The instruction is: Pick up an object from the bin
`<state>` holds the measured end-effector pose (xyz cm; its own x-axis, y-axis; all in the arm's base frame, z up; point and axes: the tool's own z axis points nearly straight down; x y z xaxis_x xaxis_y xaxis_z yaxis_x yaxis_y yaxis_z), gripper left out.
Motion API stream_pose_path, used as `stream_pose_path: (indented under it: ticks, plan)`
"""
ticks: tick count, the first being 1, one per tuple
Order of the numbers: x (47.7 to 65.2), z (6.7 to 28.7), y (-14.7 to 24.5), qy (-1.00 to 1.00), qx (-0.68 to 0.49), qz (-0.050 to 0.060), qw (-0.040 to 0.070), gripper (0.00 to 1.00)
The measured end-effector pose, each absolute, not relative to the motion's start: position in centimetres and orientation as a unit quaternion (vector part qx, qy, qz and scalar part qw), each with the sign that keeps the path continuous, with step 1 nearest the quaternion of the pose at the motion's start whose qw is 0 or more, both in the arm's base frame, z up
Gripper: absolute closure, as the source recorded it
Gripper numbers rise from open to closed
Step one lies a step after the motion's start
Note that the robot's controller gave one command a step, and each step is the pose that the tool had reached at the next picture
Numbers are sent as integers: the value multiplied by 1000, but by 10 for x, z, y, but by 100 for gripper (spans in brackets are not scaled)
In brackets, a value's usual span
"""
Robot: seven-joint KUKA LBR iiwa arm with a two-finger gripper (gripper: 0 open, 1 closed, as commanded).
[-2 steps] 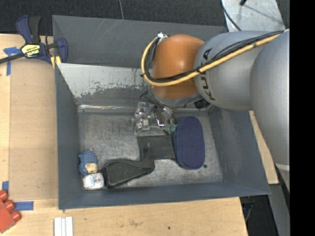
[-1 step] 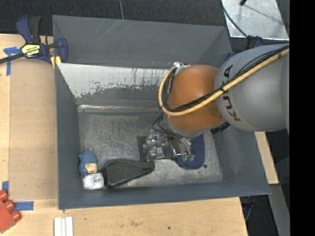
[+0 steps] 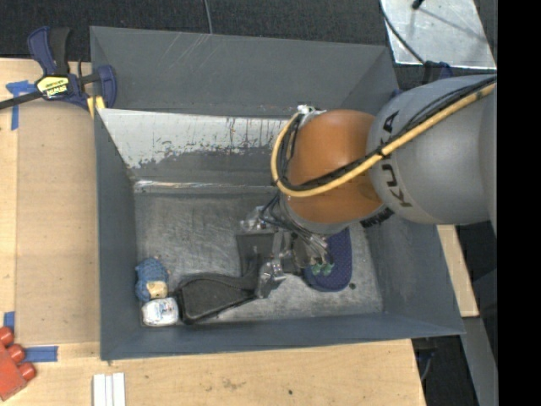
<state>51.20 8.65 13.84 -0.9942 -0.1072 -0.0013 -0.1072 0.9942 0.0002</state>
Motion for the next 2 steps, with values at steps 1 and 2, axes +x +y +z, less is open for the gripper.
stream_pose_path:
  ticks: [1, 2]
  plan:
    - [495, 148, 70, 1000, 18, 0, -1, 0]
    - [504, 90, 81, 998, 57, -2, -4, 0]
